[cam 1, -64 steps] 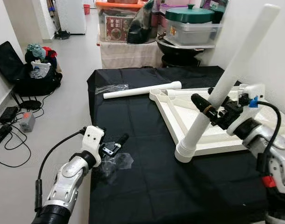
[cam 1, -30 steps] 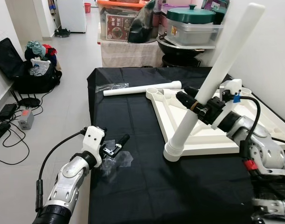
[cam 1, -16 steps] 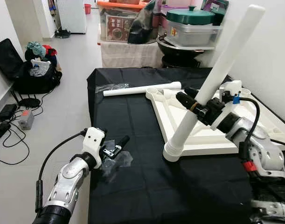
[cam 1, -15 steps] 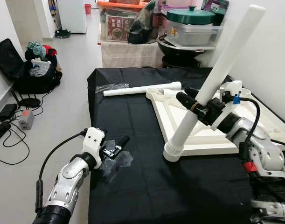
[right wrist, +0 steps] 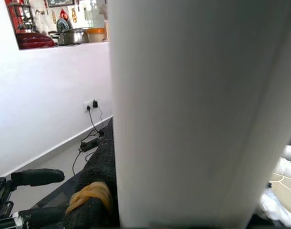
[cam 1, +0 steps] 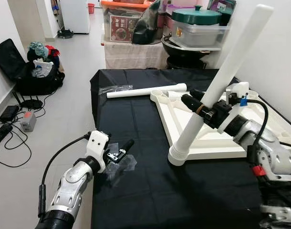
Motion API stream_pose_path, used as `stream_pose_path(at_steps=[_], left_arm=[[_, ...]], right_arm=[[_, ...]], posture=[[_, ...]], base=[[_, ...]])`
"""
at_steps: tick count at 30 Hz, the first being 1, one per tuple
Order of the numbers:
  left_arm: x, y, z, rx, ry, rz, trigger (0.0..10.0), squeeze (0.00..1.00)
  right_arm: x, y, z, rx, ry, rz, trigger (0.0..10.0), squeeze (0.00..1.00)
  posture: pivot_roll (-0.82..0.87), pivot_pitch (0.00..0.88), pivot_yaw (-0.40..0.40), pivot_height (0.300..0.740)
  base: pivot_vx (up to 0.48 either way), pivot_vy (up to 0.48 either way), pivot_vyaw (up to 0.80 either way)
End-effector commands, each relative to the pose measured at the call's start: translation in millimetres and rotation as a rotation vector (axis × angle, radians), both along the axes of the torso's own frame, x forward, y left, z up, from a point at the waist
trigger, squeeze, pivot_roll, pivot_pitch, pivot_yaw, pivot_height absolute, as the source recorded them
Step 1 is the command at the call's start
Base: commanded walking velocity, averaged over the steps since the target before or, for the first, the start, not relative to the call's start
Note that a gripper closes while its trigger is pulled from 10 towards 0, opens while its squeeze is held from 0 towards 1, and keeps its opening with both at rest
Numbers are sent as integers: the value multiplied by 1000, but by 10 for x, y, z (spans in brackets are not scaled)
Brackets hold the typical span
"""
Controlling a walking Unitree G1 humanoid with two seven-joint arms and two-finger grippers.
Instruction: Building children table
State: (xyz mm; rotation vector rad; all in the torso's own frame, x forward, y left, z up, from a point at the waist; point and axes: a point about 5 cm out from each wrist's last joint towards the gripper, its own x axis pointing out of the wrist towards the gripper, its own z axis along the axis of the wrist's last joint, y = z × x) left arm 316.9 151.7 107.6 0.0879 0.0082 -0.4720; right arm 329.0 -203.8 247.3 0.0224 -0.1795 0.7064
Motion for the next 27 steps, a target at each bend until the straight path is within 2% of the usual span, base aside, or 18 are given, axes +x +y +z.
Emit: stream_pose_path(at_steps=[1,4,5,6,8,9,10,12,13,14,15,16,18,19,20,21,26,27], left_arm=[[-11,-18,-15,8,-3,-7,10000,0],[-28,-12,-27,7,0,-3,10000,0],[-53,-9,-42,5,2,2,10000,0],[-53,-9,-42,5,2,2,10000,0],[-92,2,-65,1,7,13,10000,0],[-92,2,-65,1,7,13,10000,0],[-103,11,-74,0,9,18,10000,0],[-103,11,-74,0,9,18,10000,0],[-112,17,-83,0,12,21,10000,0],[-119,11,-90,-1,14,21,10000,0],[-119,11,-90,-1,14,21,10000,0],[-120,-2,-93,-2,16,19,10000,0],[-120,-2,-93,-2,16,19,10000,0],[-117,-20,-91,-2,16,14,10000,0],[-117,-20,-91,-2,16,14,10000,0],[-97,-25,-62,-1,9,13,10000,0],[-90,-15,-51,-1,6,16,10000,0],[-90,7,-49,0,6,21,10000,0]], right_arm=[[-12,39,60,-91,-22,40,0,0],[-1,75,50,-114,-11,58,0,0],[35,155,15,-144,9,69,0,0],[35,155,15,-144,9,69,0,0],[108,368,-87,-199,63,86,0,0],[108,368,-87,-199,63,86,0,0],[133,476,-150,-246,79,90,0,0],[133,476,-150,-246,79,90,0,0],[154,629,-262,-306,118,106,0,0],[144,855,-439,-400,164,162,0,0],[144,855,-439,-400,164,162,0,0],[67,1135,-648,-475,222,271,0,0],[67,1135,-648,-475,222,271,0,0],[-46,1364,-853,-557,263,375,0,0],[-46,1364,-853,-557,263,375,0,0],[-189,1532,-1092,-623,307,448,0,0],[-201,1522,-1134,-628,314,437,0,0],[-176,1447,-1146,-604,332,394,0,0]], posture=[[56,0,-109,740],[61,0,-118,740],[70,0,-133,740],[70,0,-133,740],[74,0,-145,740],[74,0,-145,740],[74,0,-145,740],[74,0,-145,740],[71,0,-143,740],[71,0,-141,740],[71,0,-141,740],[68,0,-138,740],[68,0,-138,740],[73,0,-141,740],[73,0,-141,740],[85,0,-147,740],[85,0,-147,740],[76,0,-140,740]], base=[[0,0,0],[0,0,0],[0,0,0],[0,0,0],[0,0,0],[0,0,0],[0,0,0],[0,0,0],[0,0,0],[0,0,0],[0,0,0],[0,0,0],[0,0,0],[0,0,0],[0,0,0],[0,0,0],[0,0,0],[0,0,0]])
